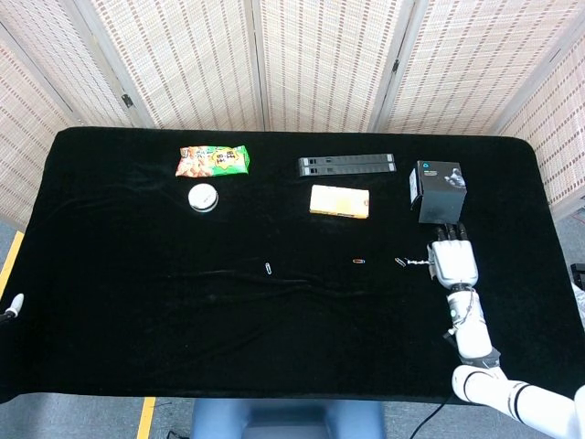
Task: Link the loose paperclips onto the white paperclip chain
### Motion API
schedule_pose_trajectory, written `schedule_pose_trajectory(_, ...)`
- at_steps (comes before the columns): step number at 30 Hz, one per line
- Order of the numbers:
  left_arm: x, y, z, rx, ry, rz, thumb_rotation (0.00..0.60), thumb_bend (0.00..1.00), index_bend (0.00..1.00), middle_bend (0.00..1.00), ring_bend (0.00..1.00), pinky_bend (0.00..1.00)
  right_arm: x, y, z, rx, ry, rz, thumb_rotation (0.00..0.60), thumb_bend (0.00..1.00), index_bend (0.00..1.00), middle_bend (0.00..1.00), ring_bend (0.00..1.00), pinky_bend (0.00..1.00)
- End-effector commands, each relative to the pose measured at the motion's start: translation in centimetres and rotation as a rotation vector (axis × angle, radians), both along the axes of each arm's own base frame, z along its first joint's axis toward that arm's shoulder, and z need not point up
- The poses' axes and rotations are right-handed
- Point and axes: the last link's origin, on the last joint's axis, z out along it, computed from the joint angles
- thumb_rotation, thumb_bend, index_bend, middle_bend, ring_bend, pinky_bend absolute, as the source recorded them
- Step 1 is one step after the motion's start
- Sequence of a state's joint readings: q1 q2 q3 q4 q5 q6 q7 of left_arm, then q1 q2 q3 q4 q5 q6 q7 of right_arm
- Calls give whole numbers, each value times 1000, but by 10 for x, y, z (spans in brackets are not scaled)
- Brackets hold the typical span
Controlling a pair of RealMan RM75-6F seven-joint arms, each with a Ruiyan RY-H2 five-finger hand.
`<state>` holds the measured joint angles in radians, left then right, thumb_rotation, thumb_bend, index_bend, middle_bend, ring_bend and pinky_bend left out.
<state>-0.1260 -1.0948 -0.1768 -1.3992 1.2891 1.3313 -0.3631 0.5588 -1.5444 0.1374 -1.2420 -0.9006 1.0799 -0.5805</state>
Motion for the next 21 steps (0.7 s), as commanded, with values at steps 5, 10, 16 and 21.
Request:
schedule_pose_trajectory(5,-1,0,1,0,-5,3,600,372,84,251,92,0,0,-6,-13,15,2,-1,600,457,885,211,93,0)
schedule_pose_trajectory(10,-2,0,2,1,-11,5,600,372,84,251,92,0,0,-10,-22,25,1,-2,600,457,886,211,93,0)
schedule_pose_trajectory(16,-3,-1,4,8,-15,5,600,372,84,251,92,0,0,-11,-26,28,3,-2,600,458,886,211,92,0)
schedule_pose_trajectory(21,-3,-1,4,8,-14,2,600,372,84,251,92,0,1,-8,-20,8,-16,8,600,458,886,211,93,0)
